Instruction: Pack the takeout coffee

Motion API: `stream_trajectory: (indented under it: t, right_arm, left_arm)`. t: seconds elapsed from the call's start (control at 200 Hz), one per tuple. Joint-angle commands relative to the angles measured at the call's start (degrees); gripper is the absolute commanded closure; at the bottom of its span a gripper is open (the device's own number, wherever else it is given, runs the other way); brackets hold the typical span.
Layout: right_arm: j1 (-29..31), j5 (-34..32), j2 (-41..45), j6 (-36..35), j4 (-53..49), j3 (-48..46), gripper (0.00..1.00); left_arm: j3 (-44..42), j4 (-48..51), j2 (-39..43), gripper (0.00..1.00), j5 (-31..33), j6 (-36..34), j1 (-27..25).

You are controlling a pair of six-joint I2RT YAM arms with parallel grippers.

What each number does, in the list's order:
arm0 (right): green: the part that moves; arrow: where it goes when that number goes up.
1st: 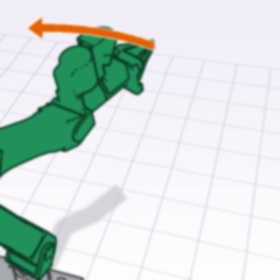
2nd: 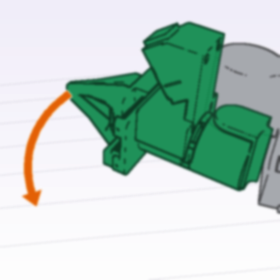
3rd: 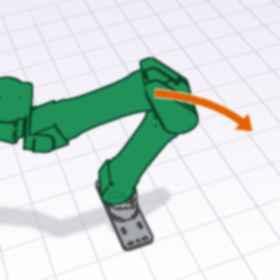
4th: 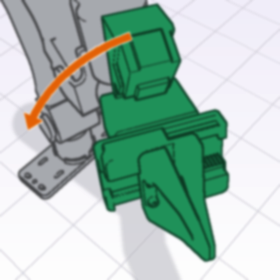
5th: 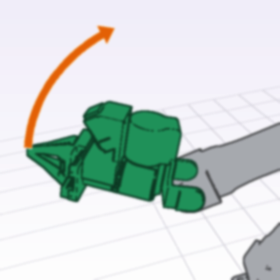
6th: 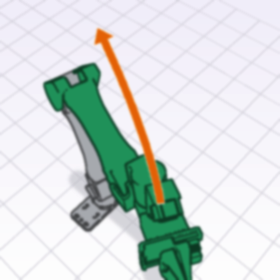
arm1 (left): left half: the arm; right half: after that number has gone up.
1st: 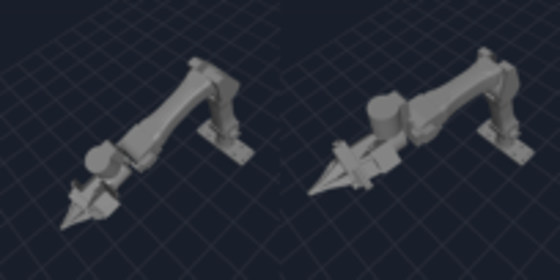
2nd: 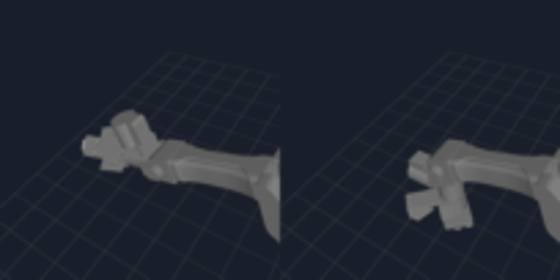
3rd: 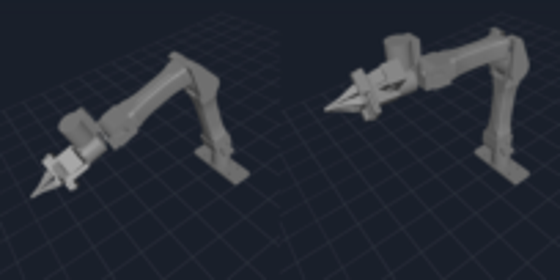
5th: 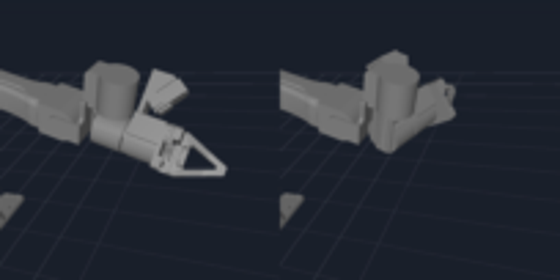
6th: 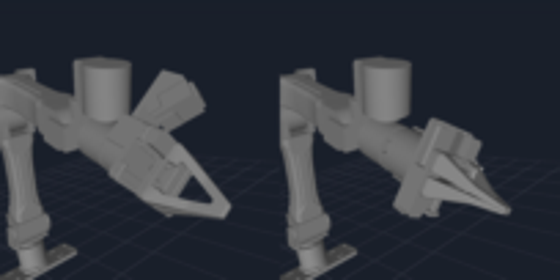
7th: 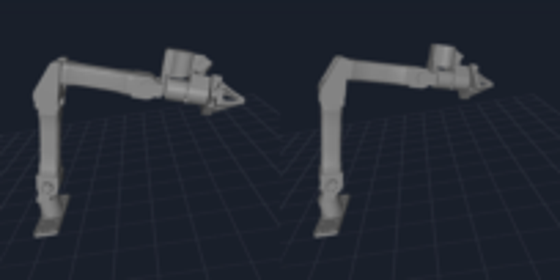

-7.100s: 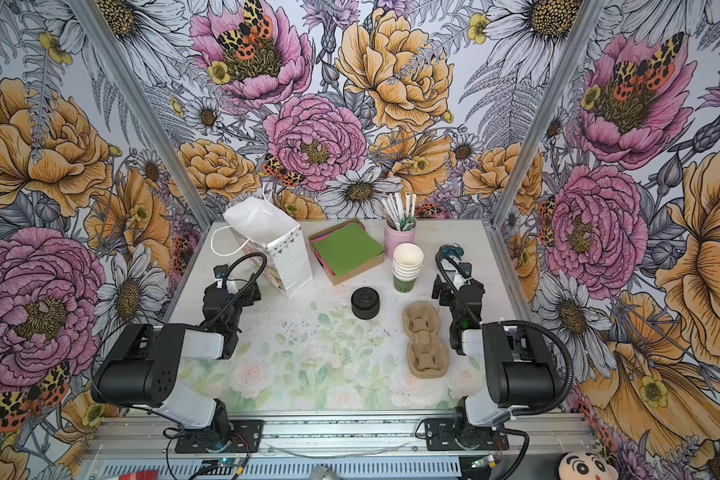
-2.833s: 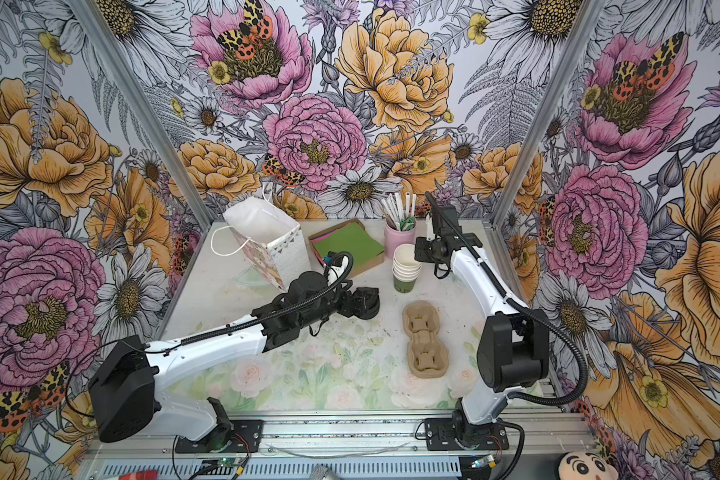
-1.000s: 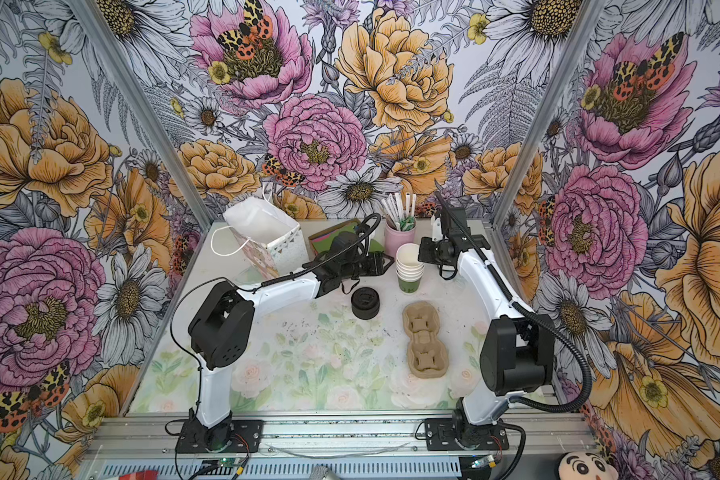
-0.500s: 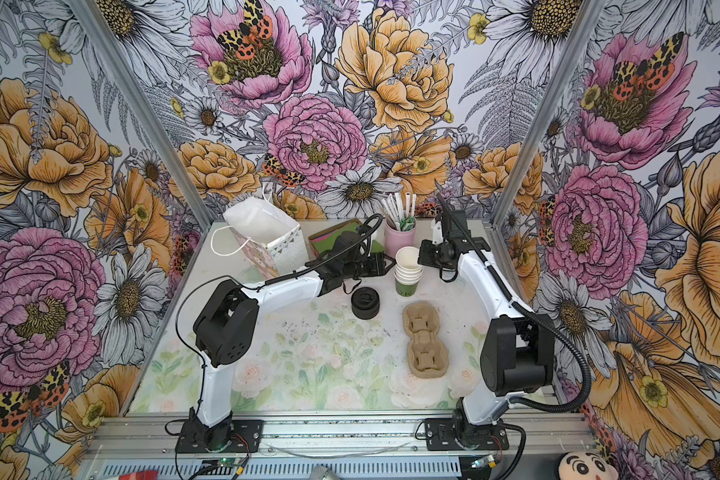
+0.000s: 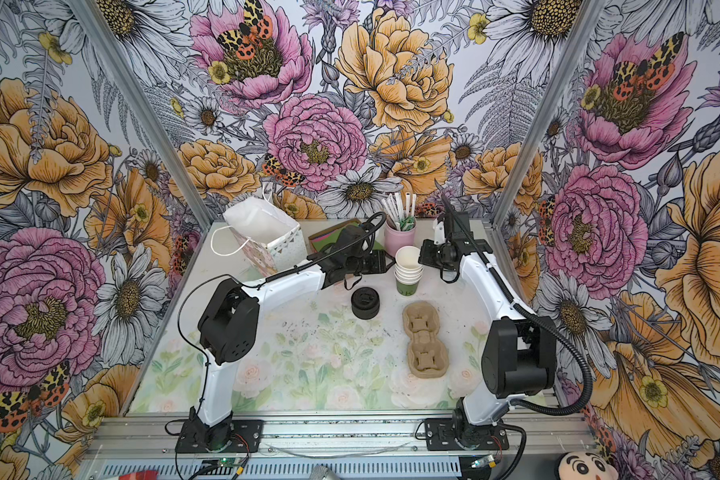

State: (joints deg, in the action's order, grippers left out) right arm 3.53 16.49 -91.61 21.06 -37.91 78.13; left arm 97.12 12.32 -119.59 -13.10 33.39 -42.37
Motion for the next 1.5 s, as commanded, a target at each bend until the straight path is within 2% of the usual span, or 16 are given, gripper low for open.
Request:
stream_trajectory:
  t: [0.0,0.415,0.795,0.91,1.146,1.296,1.416,1.496]
  right_arm:
    - [-0.32,2.4,3.5,1.23,2.23,0.72,1.0]
    - [-1.33,4.6,3.61,2.39,3.45,0.23,1.0]
    - [-2.85,5.15,9.21,2.76,3.27,2.8,1.0]
    - [-3.44,5.45,11.53,2.97,3.21,3.26,1.0]
    - [-3.75,6.24,17.44,3.05,3.04,4.58,1.0]
    - [-3.62,9.31,21.04,4.75,3.11,4.51,1.0]
    - [-2.73,11.31,24.02,5.05,2.68,3.41,1.0]
    - [-1.3,12.12,25.68,4.98,1.93,2.45,1.0]
  left_arm:
    - [2.02,4.65,-1.08,0.55,2.61,-2.93,-0.69]
    - [5.78,8.29,-2.9,0.54,2.9,-4.29,-1.66]
    - [6.06,8.38,-1.13,0.51,3.41,-4.62,-1.38]
    - [6.09,8.43,0.27,0.47,3.44,-4.91,-1.31]
    - [5.37,8.22,5.13,0.38,5.07,-6.38,-0.92]
    - [5.02,8.22,9.4,0.32,6.24,-7.5,-0.35]
    - [0.71,7.7,14.68,0.27,8.29,-8.45,0.17]
    - [-3.81,6.1,21.01,0.23,8.8,-8.95,0.86]
